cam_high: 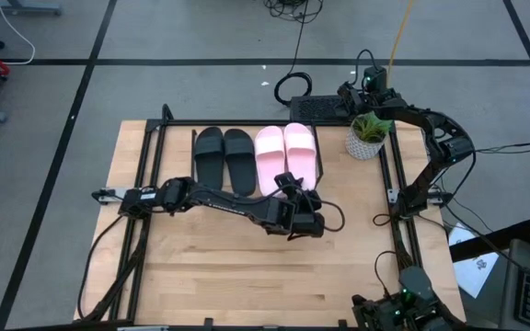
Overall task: Pick and place slides into the shelf
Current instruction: Put the pink slipper onto the shelf
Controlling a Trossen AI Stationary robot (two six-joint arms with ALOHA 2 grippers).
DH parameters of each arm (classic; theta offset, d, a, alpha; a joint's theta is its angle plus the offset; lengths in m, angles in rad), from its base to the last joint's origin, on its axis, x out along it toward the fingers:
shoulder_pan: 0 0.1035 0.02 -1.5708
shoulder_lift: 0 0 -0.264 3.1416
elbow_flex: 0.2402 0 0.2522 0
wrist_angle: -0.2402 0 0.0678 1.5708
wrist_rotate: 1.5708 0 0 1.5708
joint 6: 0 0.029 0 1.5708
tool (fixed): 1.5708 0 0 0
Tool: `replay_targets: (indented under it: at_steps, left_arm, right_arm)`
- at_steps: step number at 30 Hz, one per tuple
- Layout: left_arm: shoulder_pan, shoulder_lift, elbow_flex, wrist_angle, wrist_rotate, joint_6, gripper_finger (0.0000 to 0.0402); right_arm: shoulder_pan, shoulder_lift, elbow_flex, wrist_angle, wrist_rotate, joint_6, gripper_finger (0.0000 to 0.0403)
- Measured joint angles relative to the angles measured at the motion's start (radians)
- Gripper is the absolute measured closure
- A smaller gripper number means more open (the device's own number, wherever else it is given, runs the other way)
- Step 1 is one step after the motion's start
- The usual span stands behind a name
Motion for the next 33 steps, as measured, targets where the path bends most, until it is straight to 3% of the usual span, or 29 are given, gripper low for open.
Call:
replay_targets:
  at_steps: [29, 33]
  left_arm:
    - [0.057, -0.005, 0.003, -0.01, 0.135, -0.141, 0.0187]
    - [0.06, -0.005, 0.003, -0.011, 0.142, -0.174, 0.0173]
  right_arm:
    - [0.0, -0.047, 0.0, -0.013, 0.0, -0.004, 0.0257]
    - [0.0, -0.047, 0.0, -0.013, 0.0, -0.004, 0.0257]
